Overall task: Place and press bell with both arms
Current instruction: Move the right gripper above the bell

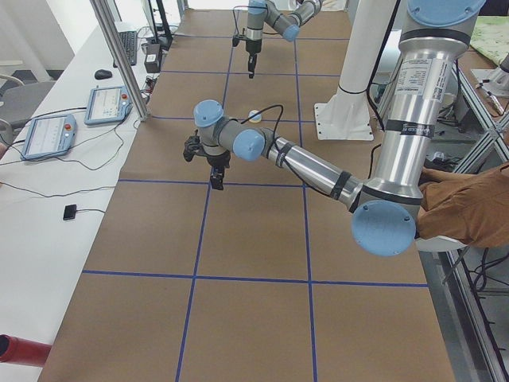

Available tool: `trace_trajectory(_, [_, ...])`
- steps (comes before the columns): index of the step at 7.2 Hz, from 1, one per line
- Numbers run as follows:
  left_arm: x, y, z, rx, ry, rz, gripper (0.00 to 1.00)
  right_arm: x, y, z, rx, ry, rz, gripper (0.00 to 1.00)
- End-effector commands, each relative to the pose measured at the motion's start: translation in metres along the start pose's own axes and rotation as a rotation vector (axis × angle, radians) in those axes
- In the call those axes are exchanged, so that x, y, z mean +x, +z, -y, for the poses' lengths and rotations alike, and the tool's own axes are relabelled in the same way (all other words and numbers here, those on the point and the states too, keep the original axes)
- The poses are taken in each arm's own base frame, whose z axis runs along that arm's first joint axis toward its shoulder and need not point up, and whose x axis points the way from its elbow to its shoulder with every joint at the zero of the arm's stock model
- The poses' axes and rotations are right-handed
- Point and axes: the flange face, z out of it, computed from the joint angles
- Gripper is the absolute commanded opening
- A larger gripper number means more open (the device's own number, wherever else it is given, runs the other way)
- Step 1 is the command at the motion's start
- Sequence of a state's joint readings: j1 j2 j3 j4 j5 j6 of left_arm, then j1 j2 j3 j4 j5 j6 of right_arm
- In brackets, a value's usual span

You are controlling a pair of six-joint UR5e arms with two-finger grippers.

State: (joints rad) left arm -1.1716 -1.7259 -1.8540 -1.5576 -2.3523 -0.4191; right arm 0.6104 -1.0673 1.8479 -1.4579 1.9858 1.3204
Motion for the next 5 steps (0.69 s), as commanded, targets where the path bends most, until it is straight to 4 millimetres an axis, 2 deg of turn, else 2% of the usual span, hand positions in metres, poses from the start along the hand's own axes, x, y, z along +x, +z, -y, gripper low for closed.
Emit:
trace_trajectory(1, [-0.022, -0.007, -0.005, 0.017, 0.027, 0.027, 0.99, -0.075, 0.030, -0.027, -0.026, 0.019, -0.028, 0.00])
trace_trajectory(2, [-0.025, -0.006, -0.006, 0.017, 0.024, 0.037, 0.99, -0.105, 0.046, -0.026, -0.036, 0.081, -0.039, 0.00])
trace_trajectory(3, [-0.025, -0.006, -0.007, 0.017, 0.023, 0.039, 0.99, -0.117, 0.055, -0.028, -0.027, 0.080, -0.049, 0.00])
trace_trajectory(5, [-0.025, -0.007, -0.008, 0.018, 0.024, 0.038, 0.99, -0.118, 0.069, -0.025, -0.017, 0.080, -0.073, 0.00])
